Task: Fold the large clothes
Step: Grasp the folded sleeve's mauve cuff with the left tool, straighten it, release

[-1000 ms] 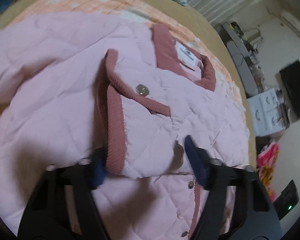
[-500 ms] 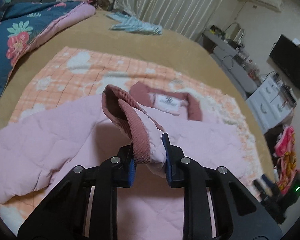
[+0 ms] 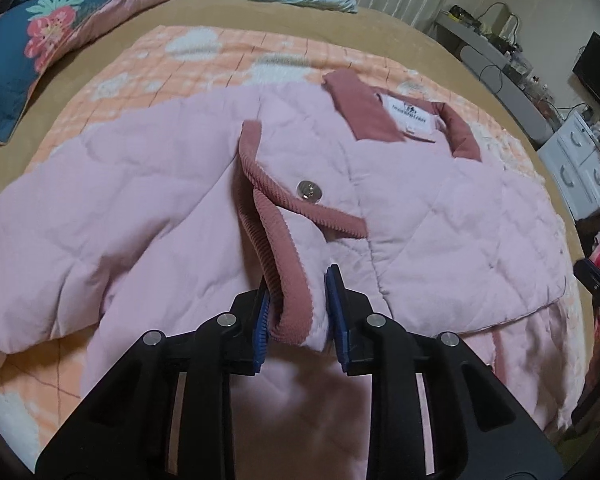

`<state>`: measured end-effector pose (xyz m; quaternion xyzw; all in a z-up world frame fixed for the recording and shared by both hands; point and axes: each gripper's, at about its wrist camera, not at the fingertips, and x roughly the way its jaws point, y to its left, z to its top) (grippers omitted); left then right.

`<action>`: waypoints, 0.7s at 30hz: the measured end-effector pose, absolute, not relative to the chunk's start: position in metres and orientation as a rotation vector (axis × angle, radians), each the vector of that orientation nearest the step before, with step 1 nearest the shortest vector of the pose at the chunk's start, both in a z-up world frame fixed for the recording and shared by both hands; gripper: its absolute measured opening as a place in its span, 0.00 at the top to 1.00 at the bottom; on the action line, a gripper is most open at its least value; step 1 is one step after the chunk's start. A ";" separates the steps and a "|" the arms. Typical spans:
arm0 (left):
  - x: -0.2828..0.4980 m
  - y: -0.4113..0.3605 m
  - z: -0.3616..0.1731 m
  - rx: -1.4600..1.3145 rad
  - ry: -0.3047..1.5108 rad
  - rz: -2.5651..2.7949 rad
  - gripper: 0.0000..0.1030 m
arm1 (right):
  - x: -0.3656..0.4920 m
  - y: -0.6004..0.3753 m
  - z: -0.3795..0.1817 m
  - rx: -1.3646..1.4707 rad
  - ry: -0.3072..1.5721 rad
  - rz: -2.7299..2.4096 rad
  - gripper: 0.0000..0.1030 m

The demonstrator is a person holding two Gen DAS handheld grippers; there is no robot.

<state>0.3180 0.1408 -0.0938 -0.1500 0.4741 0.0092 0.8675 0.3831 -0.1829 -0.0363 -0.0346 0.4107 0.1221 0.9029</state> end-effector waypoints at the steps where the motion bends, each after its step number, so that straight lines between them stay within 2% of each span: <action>1: 0.318 0.141 -0.095 -0.314 0.993 0.018 0.81 | 0.388 -0.180 -0.040 -0.080 0.862 0.248 0.16; 7: 0.316 0.139 -0.099 -0.303 0.996 0.021 0.77 | 0.413 -0.181 -0.085 -0.111 1.019 0.176 0.16; 10: 0.316 0.138 -0.103 -0.298 0.997 0.021 0.73 | 0.416 -0.184 -0.100 -0.096 1.024 0.166 0.15; 18: 0.306 0.134 -0.092 -0.239 1.004 0.073 0.64 | 0.405 -0.182 -0.095 -0.108 1.008 0.149 0.15; 21: 0.299 0.135 -0.086 -0.228 1.006 0.093 0.56 | 0.394 -0.184 -0.085 -0.090 0.994 0.155 0.14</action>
